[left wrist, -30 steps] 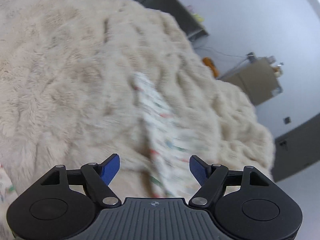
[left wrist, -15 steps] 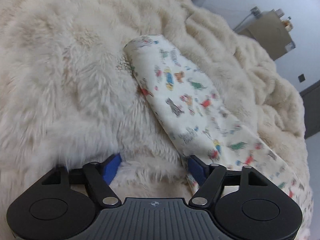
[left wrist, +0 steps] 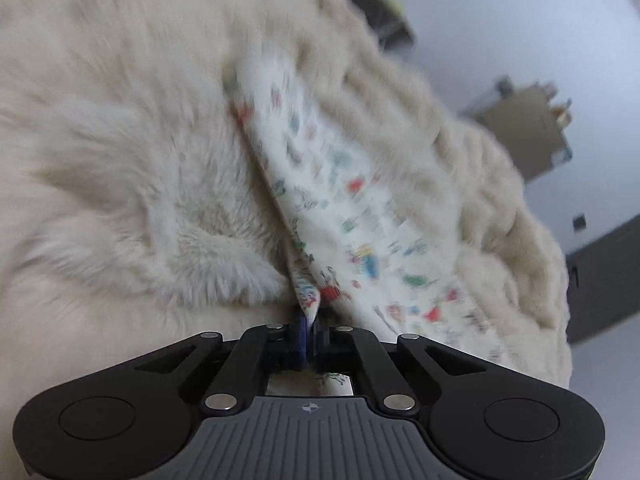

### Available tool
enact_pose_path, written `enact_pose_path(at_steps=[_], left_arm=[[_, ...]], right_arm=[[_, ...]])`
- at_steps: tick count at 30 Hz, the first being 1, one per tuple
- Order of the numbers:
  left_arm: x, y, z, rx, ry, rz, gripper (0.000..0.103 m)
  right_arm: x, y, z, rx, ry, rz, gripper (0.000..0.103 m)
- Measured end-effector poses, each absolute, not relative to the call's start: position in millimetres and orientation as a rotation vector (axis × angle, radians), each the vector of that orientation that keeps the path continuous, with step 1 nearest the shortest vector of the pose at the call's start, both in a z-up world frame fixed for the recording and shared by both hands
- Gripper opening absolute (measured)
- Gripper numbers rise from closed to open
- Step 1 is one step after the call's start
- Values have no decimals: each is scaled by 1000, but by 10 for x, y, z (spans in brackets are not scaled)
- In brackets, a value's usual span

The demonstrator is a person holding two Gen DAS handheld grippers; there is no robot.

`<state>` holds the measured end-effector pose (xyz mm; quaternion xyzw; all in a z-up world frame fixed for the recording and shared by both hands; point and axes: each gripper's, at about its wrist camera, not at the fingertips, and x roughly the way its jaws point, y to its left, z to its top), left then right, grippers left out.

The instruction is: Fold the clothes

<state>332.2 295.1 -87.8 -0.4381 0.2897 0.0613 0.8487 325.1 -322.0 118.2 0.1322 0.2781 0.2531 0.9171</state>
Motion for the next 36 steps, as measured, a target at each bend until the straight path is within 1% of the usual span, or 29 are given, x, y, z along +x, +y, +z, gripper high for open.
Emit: enact_pose_path(at_steps=[1,3,6,7,8,9,10,11,12,13,15,16,17,18,19,20,21,22,24,25,26,27,28,29,30,31,32,33,36], left_arm=[[3198,2912,-759,-907,588,133,0],[2747,2791,-313,-830,490,129,0],[2430,2722,-15,-762,473,164,1],[2342,2726,15,-762,496,170,6],[2259,2749,24,-773,519,180,9],[2193,2846,-43,-830,545,209,15],[2129,2966,-131,-896,567,240,25],[2066,3179,-307,-999,574,277,31],[2029,3375,-488,-1094,588,306,41],[2092,3502,-691,-1156,629,300,43],[2210,3740,-1075,-1274,707,285,43],[2256,3800,-1188,-1312,712,261,45],[2368,3894,-1364,-1365,702,214,49],[2476,3959,-1452,-1380,688,184,56],[2534,3977,-1469,-1381,688,185,56],[2603,3978,-1457,-1379,694,209,53],[2671,3978,-1445,-1378,699,233,32],[2738,3974,-1385,-1361,702,258,1],[2847,3925,-887,-1197,676,306,0],[2854,3893,-619,-1101,629,323,1],[2842,3868,-222,-955,532,347,3],[2844,3883,-19,-891,490,341,19],[2847,3909,162,-841,458,324,42],[2854,3976,258,-847,464,264,53],[2862,4031,332,-851,477,214,59],[2871,4040,295,-850,535,211,59],[2871,4036,174,-845,644,237,59],[2813,4020,13,-855,702,262,58],[2551,3926,-593,-1015,823,197,58]], right_arm=[[3253,-3093,1290,252,556,571,45],[3195,-2931,1374,217,554,622,45],[3072,-2619,1525,139,561,725,45],[3029,-2517,1549,115,570,764,46],[2982,-2463,1538,109,592,776,46],[2934,-2416,1521,105,617,783,46],[2887,-2370,1504,101,641,790,46],[2829,-2337,1463,93,662,802,47],[2768,-2306,1417,83,683,814,47],[2697,-2273,1360,65,705,812,47],[2592,-2274,1255,74,705,785,47],[2515,-2293,1199,106,696,776,47],[2433,-2315,1144,142,684,768,47],[2351,-2337,1088,179,673,760,47],[2276,-2362,1027,212,665,750,47],[2198,-2387,935,251,655,727,47],[2023,-2417,800,312,647,683,47],[1867,-2419,729,355,634,649,47],[1617,-2395,651,422,620,621,47],[1475,-2397,598,453,602,611,47],[1419,-2394,584,463,591,607,47],[1303,-2390,598,470,573,611,47],[1174,-2386,616,477,553,617,47],[1131,-2372,630,470,546,621,47],[1085,-2365,658,441,540,615,47],[1036,-2358,690,408,533,608,47],[1017,-2360,693,399,532,605,47],[975,-2388,700,391,525,598,47],[905,-2533,689,415,518,586,48]])
